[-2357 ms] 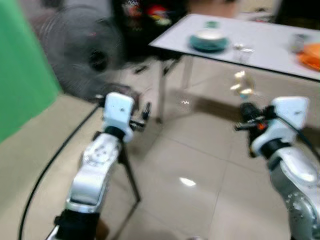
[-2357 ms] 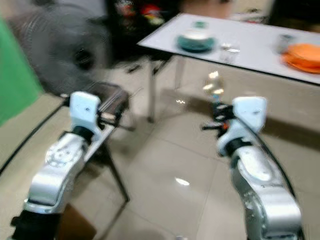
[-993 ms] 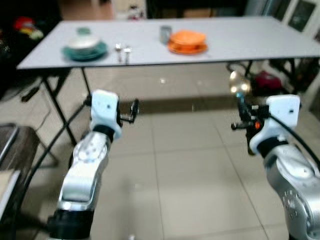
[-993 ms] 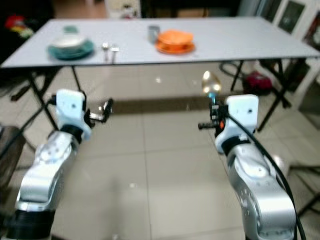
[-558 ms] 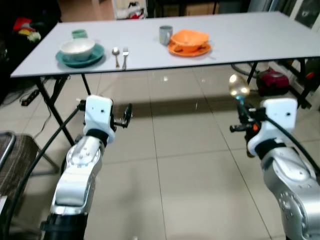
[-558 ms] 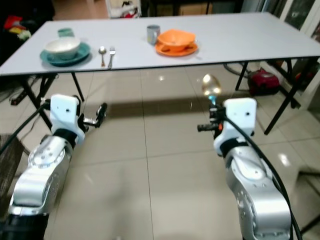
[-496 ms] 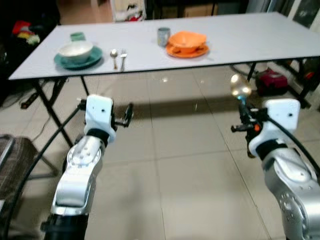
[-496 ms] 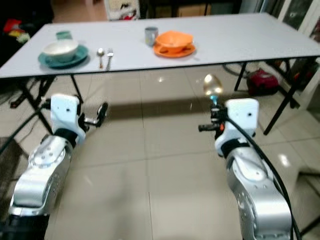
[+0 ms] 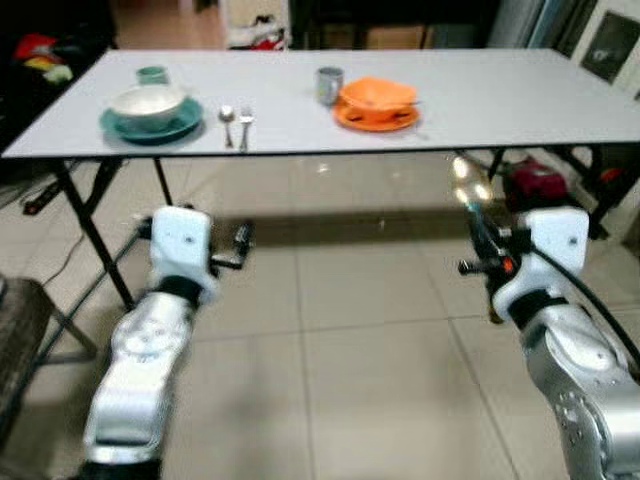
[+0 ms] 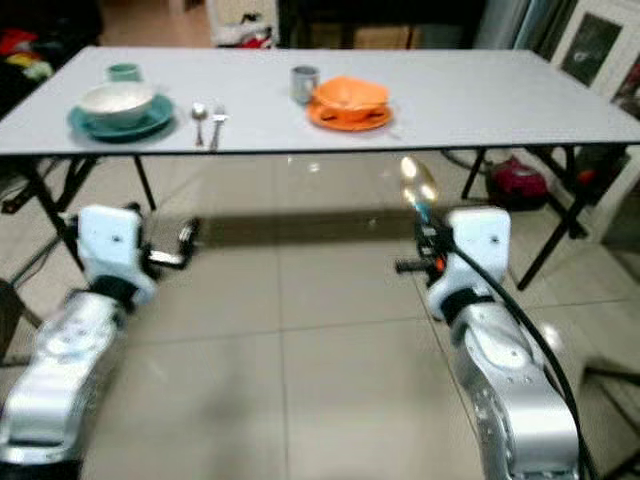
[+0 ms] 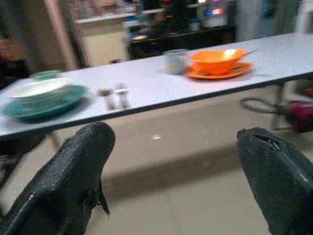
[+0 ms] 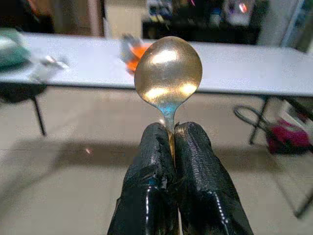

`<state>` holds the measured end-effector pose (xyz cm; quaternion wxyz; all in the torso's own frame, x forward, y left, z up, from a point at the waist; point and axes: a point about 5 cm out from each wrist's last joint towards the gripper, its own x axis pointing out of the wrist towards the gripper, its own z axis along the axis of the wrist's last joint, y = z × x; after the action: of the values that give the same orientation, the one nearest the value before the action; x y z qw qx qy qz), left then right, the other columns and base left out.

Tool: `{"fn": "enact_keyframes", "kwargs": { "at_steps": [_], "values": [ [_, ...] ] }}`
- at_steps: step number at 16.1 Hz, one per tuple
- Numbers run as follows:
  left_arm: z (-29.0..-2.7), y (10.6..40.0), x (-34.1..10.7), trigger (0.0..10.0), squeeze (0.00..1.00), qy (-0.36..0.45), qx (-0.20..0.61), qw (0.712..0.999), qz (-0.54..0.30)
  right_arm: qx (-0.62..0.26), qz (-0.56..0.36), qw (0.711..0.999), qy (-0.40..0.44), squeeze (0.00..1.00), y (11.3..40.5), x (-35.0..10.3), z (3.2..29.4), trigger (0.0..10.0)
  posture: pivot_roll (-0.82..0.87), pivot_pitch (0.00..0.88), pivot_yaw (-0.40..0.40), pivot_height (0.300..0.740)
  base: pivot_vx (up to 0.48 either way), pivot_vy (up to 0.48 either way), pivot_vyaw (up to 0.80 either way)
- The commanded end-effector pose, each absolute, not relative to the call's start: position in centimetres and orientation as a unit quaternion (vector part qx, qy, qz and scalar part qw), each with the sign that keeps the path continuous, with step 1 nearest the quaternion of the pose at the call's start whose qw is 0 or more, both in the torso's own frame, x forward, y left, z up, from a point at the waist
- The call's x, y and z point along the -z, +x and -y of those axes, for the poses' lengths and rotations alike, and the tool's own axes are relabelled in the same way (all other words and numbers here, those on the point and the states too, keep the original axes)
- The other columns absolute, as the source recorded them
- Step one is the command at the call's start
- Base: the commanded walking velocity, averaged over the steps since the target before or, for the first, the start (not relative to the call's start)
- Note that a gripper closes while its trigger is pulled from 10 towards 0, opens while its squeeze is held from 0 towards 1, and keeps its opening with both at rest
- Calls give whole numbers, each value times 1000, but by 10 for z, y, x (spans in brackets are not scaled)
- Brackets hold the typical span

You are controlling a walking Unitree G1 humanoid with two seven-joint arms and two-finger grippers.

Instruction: Setting the table

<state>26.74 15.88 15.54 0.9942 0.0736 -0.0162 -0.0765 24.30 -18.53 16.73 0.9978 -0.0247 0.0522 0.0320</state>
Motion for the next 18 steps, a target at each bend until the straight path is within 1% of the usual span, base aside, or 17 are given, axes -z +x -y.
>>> {"fn": "enact_keyframes", "kwargs": {
  "at_steps": [1, 3, 13, 18],
  "values": [
    [-166, 265, -155, 10000, 0, 87, 67, 994, 18, -33, -54, 998, -25, 0, 244, -163, 188, 10000, 54, 0, -8, 740, 307, 0, 0],
    [-166, 263, -153, 10000, 0, 89, 74, 993, 12, -28, -56, 998, -24, 0, 243, -161, 193, 10000, 49, 0, -1, 740, 311, 0, 0],
    [-159, 268, -153, 10000, 0, 88, 93, 992, 19, -26, -43, 998, -25, 0, 243, -163, 193, 10000, 24, 0, 25, 740, 315, 0, 0],
    [-154, 270, -151, 10000, 0, 82, 97, 992, 20, -28, -42, 998, -32, 0, 244, -164, 196, 10000, 15, 0, 17, 740, 314, 0, 0]
  ]
}}
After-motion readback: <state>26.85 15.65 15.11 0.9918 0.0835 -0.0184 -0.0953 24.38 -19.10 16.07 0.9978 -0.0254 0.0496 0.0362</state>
